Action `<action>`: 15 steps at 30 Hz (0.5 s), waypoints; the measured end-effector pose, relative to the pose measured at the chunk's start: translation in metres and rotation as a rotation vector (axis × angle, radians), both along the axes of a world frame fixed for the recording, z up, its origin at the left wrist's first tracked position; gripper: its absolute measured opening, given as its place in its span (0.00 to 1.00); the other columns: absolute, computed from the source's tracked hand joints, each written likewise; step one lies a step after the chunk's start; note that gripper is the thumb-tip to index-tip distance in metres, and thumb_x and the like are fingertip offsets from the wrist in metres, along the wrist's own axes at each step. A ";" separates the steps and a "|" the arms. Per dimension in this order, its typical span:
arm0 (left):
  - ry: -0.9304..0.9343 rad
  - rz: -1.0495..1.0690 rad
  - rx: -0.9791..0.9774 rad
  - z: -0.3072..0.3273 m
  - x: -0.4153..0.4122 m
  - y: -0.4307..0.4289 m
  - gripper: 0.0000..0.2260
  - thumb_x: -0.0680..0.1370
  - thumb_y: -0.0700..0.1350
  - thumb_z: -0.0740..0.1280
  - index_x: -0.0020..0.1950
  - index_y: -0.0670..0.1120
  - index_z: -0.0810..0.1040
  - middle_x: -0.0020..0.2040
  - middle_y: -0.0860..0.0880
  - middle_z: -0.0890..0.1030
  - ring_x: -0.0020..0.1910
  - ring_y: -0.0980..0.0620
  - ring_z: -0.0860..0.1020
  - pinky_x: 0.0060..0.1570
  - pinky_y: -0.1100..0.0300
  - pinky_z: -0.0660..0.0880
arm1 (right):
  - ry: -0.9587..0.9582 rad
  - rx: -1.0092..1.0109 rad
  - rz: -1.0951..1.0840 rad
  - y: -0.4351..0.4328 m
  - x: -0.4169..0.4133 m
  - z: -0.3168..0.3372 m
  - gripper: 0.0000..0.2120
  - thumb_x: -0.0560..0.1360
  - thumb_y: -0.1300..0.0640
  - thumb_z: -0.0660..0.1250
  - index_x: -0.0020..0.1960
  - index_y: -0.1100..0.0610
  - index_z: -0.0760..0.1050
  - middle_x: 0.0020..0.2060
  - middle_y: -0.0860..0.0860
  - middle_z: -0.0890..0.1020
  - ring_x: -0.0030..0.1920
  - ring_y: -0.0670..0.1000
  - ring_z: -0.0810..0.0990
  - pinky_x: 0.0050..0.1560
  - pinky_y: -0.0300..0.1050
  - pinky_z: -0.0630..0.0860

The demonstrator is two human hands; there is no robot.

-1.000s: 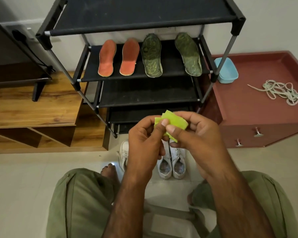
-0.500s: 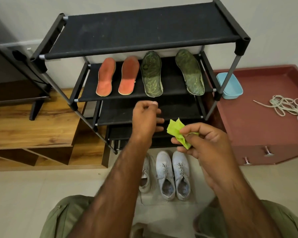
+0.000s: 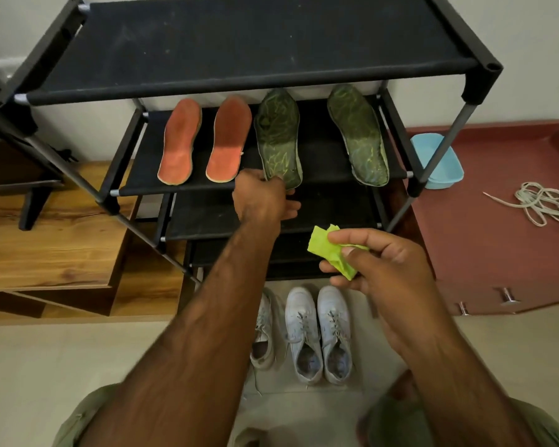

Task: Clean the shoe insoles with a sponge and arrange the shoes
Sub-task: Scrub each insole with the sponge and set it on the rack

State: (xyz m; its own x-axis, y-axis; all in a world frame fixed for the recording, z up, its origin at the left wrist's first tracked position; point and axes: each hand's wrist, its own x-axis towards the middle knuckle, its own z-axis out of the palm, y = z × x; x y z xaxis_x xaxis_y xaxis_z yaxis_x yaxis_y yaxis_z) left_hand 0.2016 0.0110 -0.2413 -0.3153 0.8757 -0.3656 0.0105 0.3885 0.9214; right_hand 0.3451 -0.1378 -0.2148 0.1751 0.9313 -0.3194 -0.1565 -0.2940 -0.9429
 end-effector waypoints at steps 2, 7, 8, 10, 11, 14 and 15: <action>-0.083 0.011 0.027 0.003 0.000 -0.014 0.07 0.83 0.42 0.66 0.58 0.40 0.76 0.43 0.41 0.86 0.34 0.43 0.86 0.31 0.54 0.81 | -0.014 -0.002 -0.008 0.004 -0.002 0.002 0.14 0.81 0.69 0.64 0.52 0.56 0.86 0.48 0.52 0.88 0.46 0.54 0.89 0.42 0.45 0.85; -0.232 0.027 0.054 0.018 -0.006 -0.082 0.07 0.84 0.42 0.65 0.62 0.43 0.75 0.46 0.41 0.87 0.34 0.43 0.86 0.31 0.55 0.82 | -0.079 0.003 -0.031 0.006 -0.006 0.010 0.09 0.82 0.61 0.68 0.57 0.53 0.84 0.52 0.49 0.87 0.49 0.50 0.88 0.47 0.45 0.84; -0.247 0.026 0.058 0.022 -0.009 -0.099 0.07 0.84 0.42 0.65 0.61 0.44 0.75 0.47 0.41 0.87 0.35 0.43 0.86 0.31 0.54 0.82 | -0.094 -0.007 -0.031 0.004 -0.007 0.011 0.07 0.82 0.58 0.68 0.57 0.52 0.84 0.51 0.49 0.87 0.49 0.49 0.88 0.46 0.45 0.83; -0.265 -0.005 0.076 0.030 -0.014 -0.133 0.06 0.84 0.42 0.65 0.61 0.45 0.75 0.47 0.41 0.87 0.36 0.43 0.86 0.32 0.54 0.82 | -0.096 -0.028 -0.013 -0.002 -0.009 0.015 0.07 0.81 0.52 0.69 0.55 0.50 0.84 0.49 0.50 0.87 0.49 0.48 0.87 0.46 0.44 0.83; -0.276 -0.029 0.094 0.034 -0.017 -0.151 0.06 0.84 0.42 0.65 0.61 0.45 0.75 0.47 0.42 0.87 0.36 0.43 0.85 0.33 0.53 0.82 | -0.084 -0.033 -0.001 -0.007 -0.012 0.017 0.07 0.80 0.50 0.70 0.55 0.51 0.85 0.49 0.50 0.87 0.49 0.48 0.87 0.46 0.45 0.83; -0.284 -0.108 0.162 0.039 -0.024 -0.195 0.06 0.84 0.42 0.66 0.60 0.44 0.76 0.48 0.41 0.87 0.36 0.40 0.85 0.38 0.47 0.81 | -0.100 -0.011 0.042 -0.023 -0.022 0.025 0.06 0.79 0.48 0.71 0.50 0.49 0.86 0.48 0.45 0.87 0.51 0.44 0.86 0.49 0.48 0.84; -0.290 -0.131 0.177 0.040 -0.024 -0.206 0.06 0.83 0.42 0.66 0.59 0.44 0.75 0.48 0.41 0.87 0.36 0.39 0.85 0.39 0.47 0.81 | -0.121 0.002 0.053 -0.028 -0.026 0.026 0.06 0.79 0.49 0.72 0.49 0.49 0.86 0.48 0.44 0.88 0.51 0.45 0.86 0.51 0.49 0.84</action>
